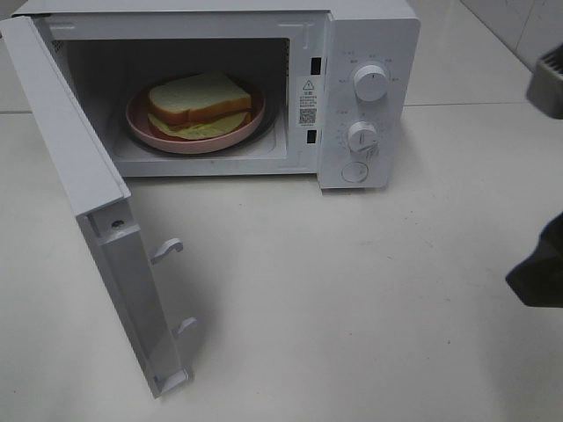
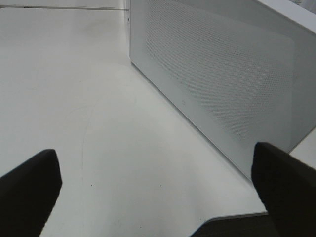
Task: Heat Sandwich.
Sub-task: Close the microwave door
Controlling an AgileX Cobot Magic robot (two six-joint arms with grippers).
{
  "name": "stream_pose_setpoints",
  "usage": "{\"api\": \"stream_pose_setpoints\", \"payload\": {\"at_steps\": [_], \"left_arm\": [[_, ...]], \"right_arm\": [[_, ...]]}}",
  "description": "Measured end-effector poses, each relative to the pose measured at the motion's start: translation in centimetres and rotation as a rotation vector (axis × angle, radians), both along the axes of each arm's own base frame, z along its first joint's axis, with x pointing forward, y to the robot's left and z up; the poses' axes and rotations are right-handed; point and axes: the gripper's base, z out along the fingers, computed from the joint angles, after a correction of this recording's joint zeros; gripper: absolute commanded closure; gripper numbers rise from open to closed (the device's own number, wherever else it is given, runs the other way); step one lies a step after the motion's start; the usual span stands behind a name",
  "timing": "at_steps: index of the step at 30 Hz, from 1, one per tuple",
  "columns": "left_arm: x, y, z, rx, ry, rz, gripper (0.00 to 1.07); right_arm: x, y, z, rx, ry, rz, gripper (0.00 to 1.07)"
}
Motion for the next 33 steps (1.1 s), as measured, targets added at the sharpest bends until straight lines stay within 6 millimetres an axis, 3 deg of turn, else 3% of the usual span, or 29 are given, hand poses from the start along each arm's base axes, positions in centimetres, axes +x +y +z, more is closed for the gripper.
{"api": "stream_pose_setpoints", "payload": {"at_steps": [9,15,20,27,33], "left_arm": [[0.0,0.0,0.0,0.000,0.000,0.000,0.09],[0.0,0.0,0.0,0.000,0.000,0.000,0.09],[0.0,0.0,0.0,0.000,0.000,0.000,0.09],[0.0,0.0,0.0,0.000,0.000,0.000,0.09],[0.0,0.0,0.0,0.000,0.000,0.000,0.09]], "right_arm": [[-3.8,-2.8,1.9,0.020,-0.027,-0.020,0.31],[-6.3,-4.6,3.1,0.100,-0.139,-0.021,0.31],[-7.9,-5.8,1.7,0.109,-0.164,-0.025,0.31],[-9.3,-7.2,-2.0,0.092,-0.159,-0.077,0.31],[-9.8,-7.9,-1.8,0.136,-0.249,-0.167,0.31]]}}
